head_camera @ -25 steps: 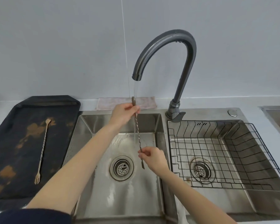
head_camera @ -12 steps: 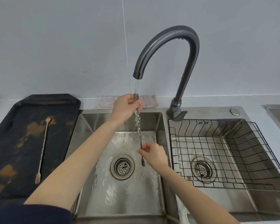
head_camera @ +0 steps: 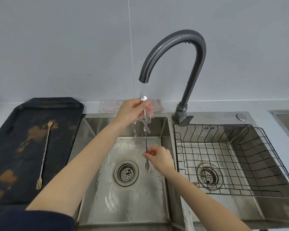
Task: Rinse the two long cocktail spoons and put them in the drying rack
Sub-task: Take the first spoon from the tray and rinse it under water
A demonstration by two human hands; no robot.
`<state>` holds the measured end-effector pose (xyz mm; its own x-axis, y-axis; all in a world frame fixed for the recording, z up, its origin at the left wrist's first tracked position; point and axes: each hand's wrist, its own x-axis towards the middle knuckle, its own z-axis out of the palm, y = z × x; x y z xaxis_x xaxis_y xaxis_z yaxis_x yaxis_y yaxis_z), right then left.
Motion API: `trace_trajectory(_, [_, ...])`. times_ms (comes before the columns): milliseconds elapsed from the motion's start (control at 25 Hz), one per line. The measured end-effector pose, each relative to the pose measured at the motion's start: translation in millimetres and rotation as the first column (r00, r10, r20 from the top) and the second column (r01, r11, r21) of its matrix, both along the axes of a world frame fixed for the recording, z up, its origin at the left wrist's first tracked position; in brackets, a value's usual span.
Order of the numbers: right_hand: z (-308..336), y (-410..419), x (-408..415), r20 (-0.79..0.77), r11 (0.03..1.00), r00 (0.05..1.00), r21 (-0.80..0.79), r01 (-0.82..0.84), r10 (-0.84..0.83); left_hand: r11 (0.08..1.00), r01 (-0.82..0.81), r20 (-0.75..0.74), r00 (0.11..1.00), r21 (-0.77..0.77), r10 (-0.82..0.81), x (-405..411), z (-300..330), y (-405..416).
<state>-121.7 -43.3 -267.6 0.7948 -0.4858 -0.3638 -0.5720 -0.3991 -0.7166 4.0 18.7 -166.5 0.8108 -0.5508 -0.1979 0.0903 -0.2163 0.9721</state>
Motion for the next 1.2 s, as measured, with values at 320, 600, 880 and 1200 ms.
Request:
trace_trajectory(320, [43, -19, 7, 0.206, 0.965, 0.968, 0.189, -0.184, 0.144, 0.970, -0.226, -0.071, 0.970, 0.092, 0.232, 7, -35, 22])
trace_trajectory(600, [80, -46, 28, 0.149, 0.560, 0.989, 0.817, -0.134, 0.019, 0.919, -0.235, 0.077, 0.972, 0.315, 0.223, 15, -77, 40])
trace_trajectory(880, [76, -32, 71, 0.178, 0.633, 0.978, 0.771, -0.072, -0.105, 0.866, -0.049, -0.063, 0.994, 0.498, 0.093, 9, -93, 63])
trace_trajectory(1200, [79, -24, 88, 0.242, 0.831, 0.943, 0.553, 0.059, -0.228, 0.732, 0.100, 0.138, 0.956, 0.674, -0.258, 0, -101, 71])
